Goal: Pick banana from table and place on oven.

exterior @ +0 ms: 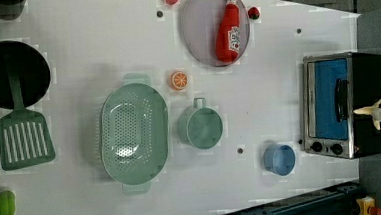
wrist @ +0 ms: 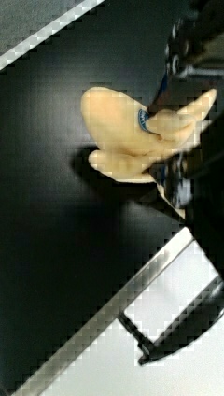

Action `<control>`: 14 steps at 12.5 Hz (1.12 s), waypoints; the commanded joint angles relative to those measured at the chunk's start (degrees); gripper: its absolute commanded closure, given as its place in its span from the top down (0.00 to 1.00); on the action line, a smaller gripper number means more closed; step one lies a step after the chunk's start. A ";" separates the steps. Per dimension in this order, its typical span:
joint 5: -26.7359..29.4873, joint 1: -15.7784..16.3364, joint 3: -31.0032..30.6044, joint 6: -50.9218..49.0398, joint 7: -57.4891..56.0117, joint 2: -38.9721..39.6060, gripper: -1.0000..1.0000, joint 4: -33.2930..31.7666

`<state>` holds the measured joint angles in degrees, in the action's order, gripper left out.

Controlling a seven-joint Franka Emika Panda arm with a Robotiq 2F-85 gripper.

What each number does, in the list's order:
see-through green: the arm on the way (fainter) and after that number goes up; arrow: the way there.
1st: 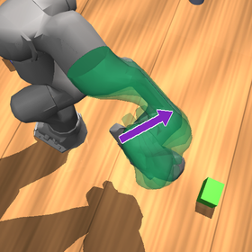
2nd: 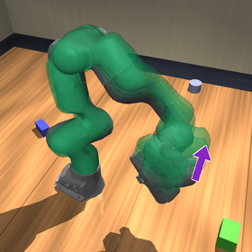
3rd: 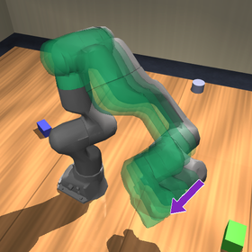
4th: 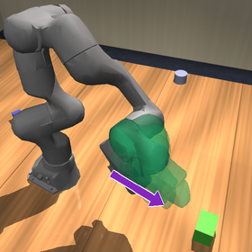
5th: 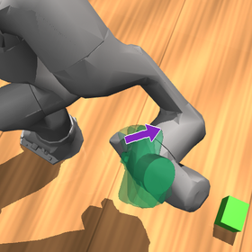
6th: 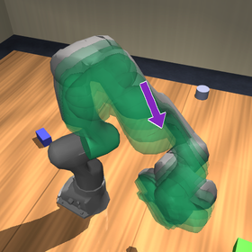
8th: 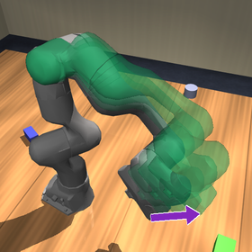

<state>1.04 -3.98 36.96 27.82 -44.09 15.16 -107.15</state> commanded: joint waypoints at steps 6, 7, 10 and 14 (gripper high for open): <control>-0.53 1.64 -0.97 1.13 -5.18 -3.67 1.00 4.05; -1.70 2.16 -1.10 -0.78 -5.05 -4.93 1.00 5.40; -6.33 4.29 -2.03 -10.17 -0.92 -9.75 1.00 10.88; -8.76 6.86 -7.90 -26.87 13.72 -16.40 1.00 14.51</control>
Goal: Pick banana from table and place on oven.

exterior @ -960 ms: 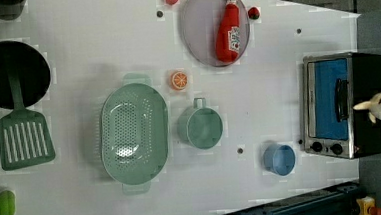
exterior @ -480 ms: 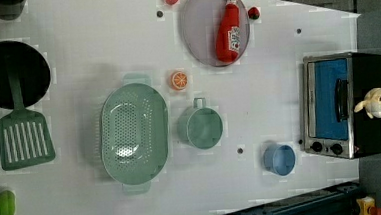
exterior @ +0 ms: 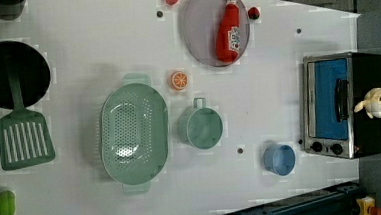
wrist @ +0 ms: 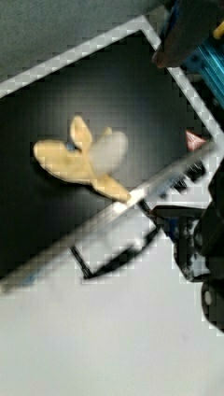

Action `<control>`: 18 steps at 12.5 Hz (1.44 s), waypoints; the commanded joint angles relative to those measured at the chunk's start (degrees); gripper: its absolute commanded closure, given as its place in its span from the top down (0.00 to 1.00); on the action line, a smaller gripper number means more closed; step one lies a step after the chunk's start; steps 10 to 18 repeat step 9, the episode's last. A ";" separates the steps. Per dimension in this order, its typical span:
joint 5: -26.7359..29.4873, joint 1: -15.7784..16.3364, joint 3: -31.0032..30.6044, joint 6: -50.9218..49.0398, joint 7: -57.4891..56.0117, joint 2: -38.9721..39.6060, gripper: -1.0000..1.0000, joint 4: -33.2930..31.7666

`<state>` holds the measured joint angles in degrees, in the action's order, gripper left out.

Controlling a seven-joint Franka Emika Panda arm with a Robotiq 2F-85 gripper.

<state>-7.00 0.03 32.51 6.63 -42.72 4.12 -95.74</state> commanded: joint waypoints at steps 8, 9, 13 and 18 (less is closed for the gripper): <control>0.31 3.76 -22.94 -12.46 51.44 -10.70 1.00 2.82; 1.00 3.76 -23.38 -12.51 53.51 -10.84 1.00 2.73; 1.00 3.76 -23.38 -12.51 53.51 -10.84 1.00 2.73; 1.00 3.76 -23.38 -12.51 53.51 -10.84 1.00 2.73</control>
